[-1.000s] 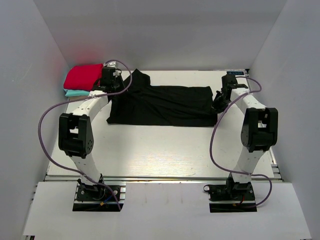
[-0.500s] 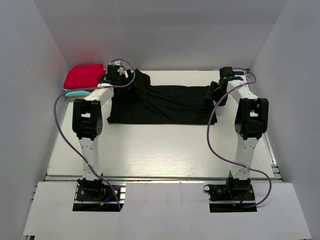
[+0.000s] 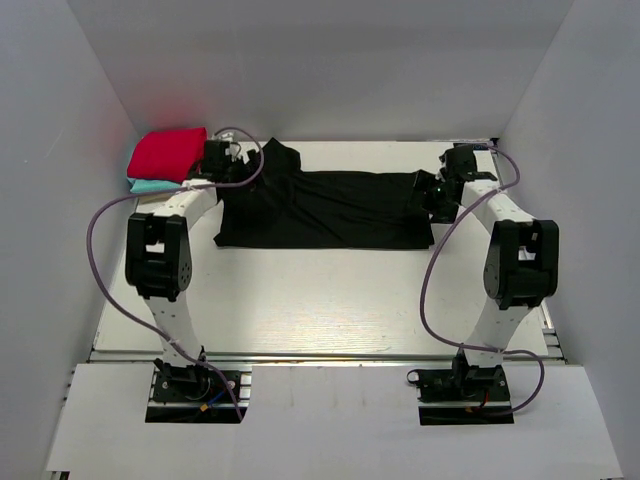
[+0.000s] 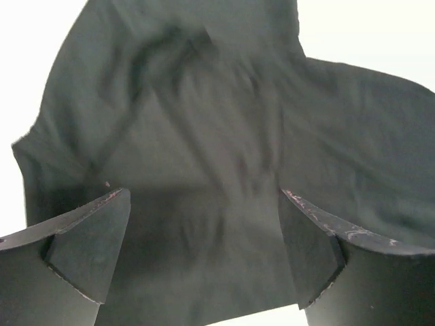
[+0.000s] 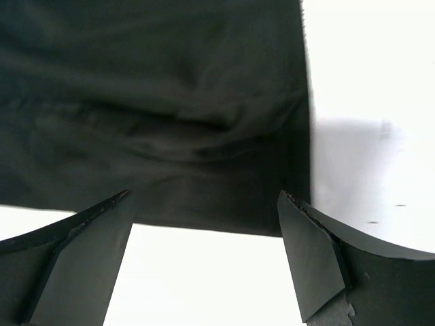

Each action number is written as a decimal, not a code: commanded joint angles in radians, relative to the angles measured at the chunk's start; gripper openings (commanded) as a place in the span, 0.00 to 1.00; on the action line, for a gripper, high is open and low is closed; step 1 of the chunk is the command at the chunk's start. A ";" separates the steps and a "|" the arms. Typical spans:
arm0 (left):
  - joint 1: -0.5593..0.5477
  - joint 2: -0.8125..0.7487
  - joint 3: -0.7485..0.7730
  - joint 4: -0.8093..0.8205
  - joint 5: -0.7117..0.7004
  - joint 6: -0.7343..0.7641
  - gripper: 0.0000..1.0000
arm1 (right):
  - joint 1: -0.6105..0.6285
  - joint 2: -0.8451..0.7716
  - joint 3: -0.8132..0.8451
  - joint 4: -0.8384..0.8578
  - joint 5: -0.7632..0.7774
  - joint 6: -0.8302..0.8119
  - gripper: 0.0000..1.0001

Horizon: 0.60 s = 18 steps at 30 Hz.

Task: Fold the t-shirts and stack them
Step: Fold the flattened tshirt in 1/3 of the way

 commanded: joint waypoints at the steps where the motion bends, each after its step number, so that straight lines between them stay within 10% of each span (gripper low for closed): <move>1: -0.013 -0.108 -0.153 0.085 0.119 0.008 1.00 | 0.021 -0.017 -0.059 0.101 -0.092 -0.010 0.90; 18: -0.004 -0.240 -0.663 0.035 0.121 -0.052 1.00 | 0.027 -0.100 -0.410 0.169 -0.077 0.085 0.90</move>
